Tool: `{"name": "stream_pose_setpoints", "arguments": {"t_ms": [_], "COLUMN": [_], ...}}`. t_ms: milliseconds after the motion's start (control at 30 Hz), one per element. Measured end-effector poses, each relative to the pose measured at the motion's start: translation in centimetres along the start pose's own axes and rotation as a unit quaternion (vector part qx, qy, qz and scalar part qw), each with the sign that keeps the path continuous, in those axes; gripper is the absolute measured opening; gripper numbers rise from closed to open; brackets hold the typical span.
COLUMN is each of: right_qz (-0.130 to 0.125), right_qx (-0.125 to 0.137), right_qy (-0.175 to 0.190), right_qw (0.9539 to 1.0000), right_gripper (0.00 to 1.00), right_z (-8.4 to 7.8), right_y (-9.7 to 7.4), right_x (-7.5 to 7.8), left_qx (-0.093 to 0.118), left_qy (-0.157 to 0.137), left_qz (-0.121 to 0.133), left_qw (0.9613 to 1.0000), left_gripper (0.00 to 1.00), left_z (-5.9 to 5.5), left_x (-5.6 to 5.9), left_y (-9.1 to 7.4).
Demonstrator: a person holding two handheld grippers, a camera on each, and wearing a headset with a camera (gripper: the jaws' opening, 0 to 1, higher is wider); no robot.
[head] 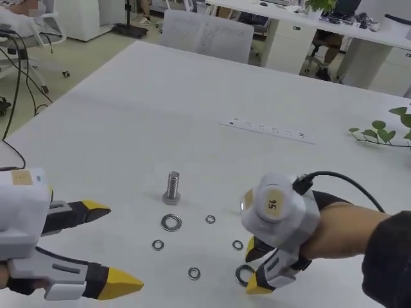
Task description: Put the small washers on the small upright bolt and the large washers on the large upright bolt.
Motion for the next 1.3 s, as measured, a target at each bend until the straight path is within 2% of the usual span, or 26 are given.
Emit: {"name": "stream_pose_setpoints", "arguments": {"t_ms": [200,1033,1300], "right_qz": [-0.001,-0.010,-0.007], "right_qx": [-0.013,-0.027,-0.026], "right_qy": [-0.005,-0.007,-0.004], "right_qw": [0.9999,0.9996,0.9996], "right_gripper": [0.30,0.24,0.24], "right_z": [0.0,0.3,0.5], "right_y": [0.3,0.3,-0.8], "right_x": [0.1,0.0,0.4], "left_qx": [0.001,0.003,0.006], "left_qy": [0.000,0.004,0.004], "left_qz": [0.001,0.006,0.009], "left_qw": [1.0000,1.0000,0.9999], "left_gripper": [0.86,0.86,0.86], "left_z": [0.0,0.3,0.3], "left_x": [0.0,0.1,0.1], "left_y": [0.0,-0.4,-0.5]}}
Point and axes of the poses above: the centre of the closed fingertips' face, and the gripper's own axes: y roughly forward along the fingers, x roughly to its right, z roughly out of its top, the point moved 8 cm from there along -y, roughly backward along the fingers, and after that the axes turned 7 degrees about z, right-handed, at the moved point
